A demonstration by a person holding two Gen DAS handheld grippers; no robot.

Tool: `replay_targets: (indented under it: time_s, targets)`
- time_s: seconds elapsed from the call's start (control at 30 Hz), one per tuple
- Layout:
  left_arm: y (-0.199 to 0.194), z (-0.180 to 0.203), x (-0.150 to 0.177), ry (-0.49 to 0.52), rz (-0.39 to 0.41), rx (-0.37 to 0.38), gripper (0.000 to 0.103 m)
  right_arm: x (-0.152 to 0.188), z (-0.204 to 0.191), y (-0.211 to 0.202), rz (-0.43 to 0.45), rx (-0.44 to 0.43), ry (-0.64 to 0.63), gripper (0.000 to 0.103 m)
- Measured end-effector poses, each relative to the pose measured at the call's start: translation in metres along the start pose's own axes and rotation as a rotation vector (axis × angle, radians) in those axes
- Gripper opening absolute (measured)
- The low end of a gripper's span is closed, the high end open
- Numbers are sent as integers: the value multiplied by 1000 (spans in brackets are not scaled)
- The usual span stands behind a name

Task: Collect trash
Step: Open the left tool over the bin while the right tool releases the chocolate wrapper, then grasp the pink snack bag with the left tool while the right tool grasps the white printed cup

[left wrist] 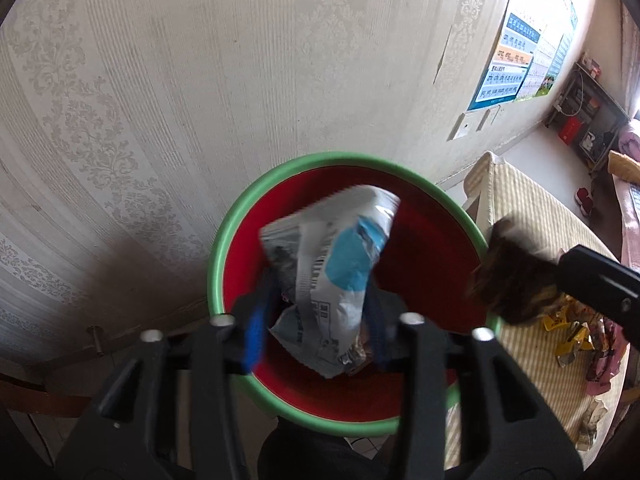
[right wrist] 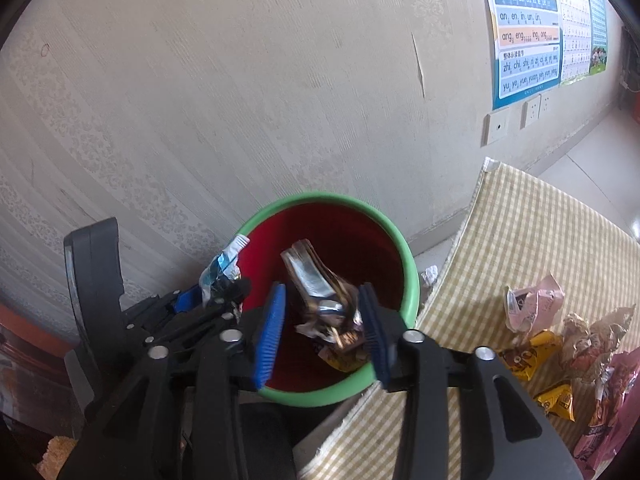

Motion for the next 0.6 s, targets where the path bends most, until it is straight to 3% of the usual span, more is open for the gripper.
replay_targets:
  time_s: [0.03, 0.33, 0.6]
  targets:
    - [-1, -1, 0, 1, 4, -4, 48, -1, 0, -3, 13, -2, 0, 53]
    - [-31, 19, 19, -6, 18, 31, 58, 12, 18, -64, 82, 31, 11, 54]
    - [-62, 86, 52, 77, -8, 148, 58, 63, 77, -144, 99, 190, 24, 60]
Point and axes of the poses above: each gripper's, at about its wrist camera, not at the fingertips, and y roughly the way its jaws point, z to its right, x to its underside, the point moved 8 cm from there along y, roughly the way its jaws point, and after that the axes turned 13 degrees about z, right-handed, at the moved point
